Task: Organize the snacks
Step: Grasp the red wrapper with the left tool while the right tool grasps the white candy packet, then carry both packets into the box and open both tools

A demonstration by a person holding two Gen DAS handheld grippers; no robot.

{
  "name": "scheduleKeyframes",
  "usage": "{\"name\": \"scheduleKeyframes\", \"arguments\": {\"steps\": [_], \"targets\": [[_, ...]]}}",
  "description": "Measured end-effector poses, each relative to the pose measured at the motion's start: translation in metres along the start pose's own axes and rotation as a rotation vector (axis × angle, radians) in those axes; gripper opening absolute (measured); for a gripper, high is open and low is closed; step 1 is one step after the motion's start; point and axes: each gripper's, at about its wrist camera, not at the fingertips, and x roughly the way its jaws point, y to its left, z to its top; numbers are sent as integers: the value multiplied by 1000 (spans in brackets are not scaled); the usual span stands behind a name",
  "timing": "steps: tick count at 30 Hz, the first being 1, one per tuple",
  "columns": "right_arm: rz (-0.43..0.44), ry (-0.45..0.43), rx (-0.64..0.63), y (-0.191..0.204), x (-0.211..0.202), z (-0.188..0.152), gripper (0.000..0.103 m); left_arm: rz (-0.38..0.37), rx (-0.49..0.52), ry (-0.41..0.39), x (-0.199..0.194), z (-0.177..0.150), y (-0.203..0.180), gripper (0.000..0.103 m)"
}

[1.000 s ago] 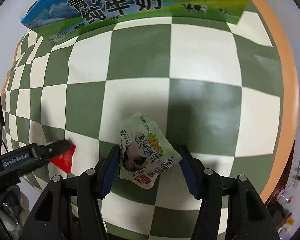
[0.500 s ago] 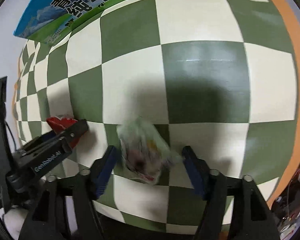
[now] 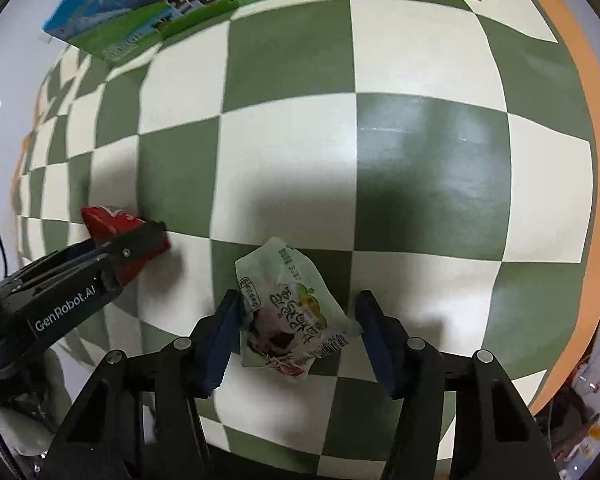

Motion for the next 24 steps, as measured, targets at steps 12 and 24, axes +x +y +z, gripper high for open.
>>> {"name": "scheduleKeyframes", "arguments": {"steps": [12,24], "targets": [[122,-137,30,-16,-81,27,60,-136,16,-158,-105,32,-5,41],[196,-383,-29,1,-213,109,60,-188,75,-299,-177,143,-30,41]]}}
